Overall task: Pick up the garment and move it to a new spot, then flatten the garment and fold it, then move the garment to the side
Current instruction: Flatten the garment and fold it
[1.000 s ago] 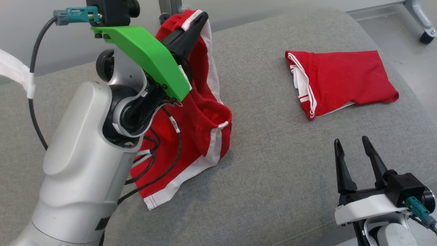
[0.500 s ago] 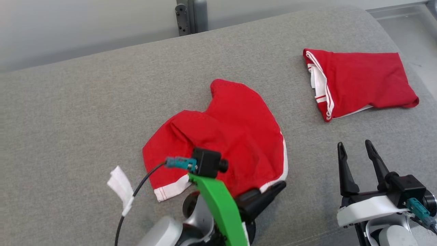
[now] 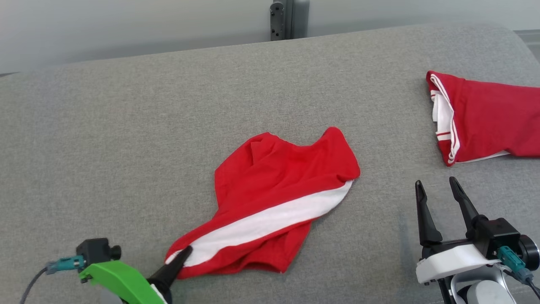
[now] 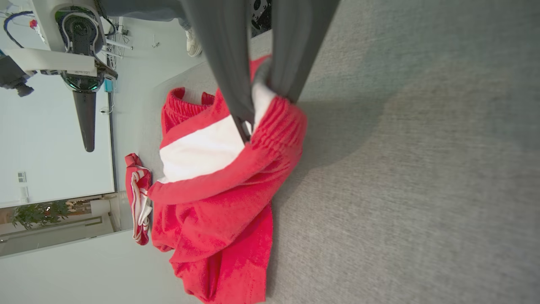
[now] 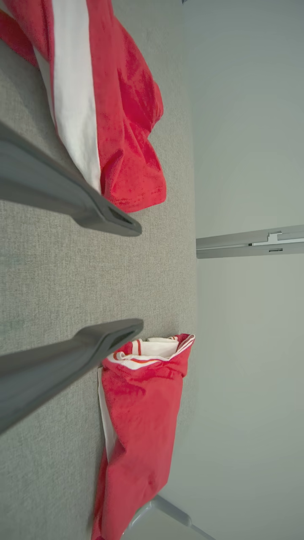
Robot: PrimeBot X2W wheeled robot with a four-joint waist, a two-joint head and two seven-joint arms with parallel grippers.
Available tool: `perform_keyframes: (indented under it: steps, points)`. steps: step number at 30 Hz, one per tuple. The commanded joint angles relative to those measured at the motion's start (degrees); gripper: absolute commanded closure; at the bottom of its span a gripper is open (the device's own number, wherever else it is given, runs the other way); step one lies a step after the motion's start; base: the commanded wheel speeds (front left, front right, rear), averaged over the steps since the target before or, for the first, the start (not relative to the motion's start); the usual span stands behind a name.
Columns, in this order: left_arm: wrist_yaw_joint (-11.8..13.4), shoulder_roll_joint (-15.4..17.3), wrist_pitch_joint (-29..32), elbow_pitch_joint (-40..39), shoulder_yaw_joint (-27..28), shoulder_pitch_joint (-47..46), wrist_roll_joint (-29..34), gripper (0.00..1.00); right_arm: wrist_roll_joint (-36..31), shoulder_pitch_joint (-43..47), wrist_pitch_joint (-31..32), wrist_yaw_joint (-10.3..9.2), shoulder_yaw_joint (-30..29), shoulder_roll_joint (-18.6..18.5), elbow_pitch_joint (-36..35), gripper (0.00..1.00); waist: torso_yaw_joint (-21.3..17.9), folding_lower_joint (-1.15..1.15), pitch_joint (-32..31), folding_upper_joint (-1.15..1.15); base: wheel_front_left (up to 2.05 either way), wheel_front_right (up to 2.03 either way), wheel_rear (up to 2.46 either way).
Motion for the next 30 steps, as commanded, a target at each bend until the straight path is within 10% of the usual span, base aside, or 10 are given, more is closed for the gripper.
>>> perform_keyframes:
  steps: [1, 8, 10, 11, 12, 24, 30]
  points:
    - [-0.44, 0.91, -0.41, 1.69, 1.5, 0.92, -1.38, 1.0, -0.3, 0.22, -0.01, -0.08, 0.01, -0.13, 0.17, 0.0, 1.66, 0.0, -0.33, 0.0, 0.0, 0.0, 0.0]
    - [-2.03, 0.58, -1.49, 8.96, 4.78, -0.28, -3.98, 1.0, -0.53, 0.4, -0.01, -0.08, 0.47, -0.14, 0.53, 0.0, 3.0, 0.0, -0.83, 0.0, 0.0, 0.0, 0.0]
    - [-2.22, 0.66, -2.6, 10.29, 4.88, -0.81, -2.84, 0.65, -0.48, 0.34, -0.01, -0.08, 0.76, -0.13, 0.59, 0.0, 3.02, 0.0, -0.86, 0.0, 0.0, 0.0, 0.0]
    - [-2.38, 0.95, -3.59, 10.78, 5.07, -0.93, -2.01, 0.05, -0.41, 0.34, -0.01, -0.08, 0.92, -0.13, 0.55, 0.0, 2.94, 0.0, -0.88, 0.0, 0.0, 0.0, 0.0]
    - [-2.52, 1.35, -4.29, 11.14, 4.97, -0.85, -0.99, 0.0, -0.34, 0.35, -0.01, -0.08, 1.09, -0.13, 0.51, 0.0, 2.81, 0.0, -0.91, 0.0, 0.0, 0.0, 0.0]
    - [0.61, 12.95, -7.06, -6.13, 6.53, 13.01, 6.94, 0.0, 0.19, 1.92, -0.01, -0.08, 0.87, -0.11, -0.33, 0.0, -0.4, 0.0, -1.13, 0.0, 0.0, 0.0, 0.0]
    - [2.26, 15.79, -3.89, -12.48, 7.79, 5.99, 7.65, 0.0, -0.48, -0.01, -0.01, -0.08, 1.29, -0.13, -1.0, 0.0, -1.72, 0.0, 1.28, 0.0, 0.0, 0.0, 0.0]
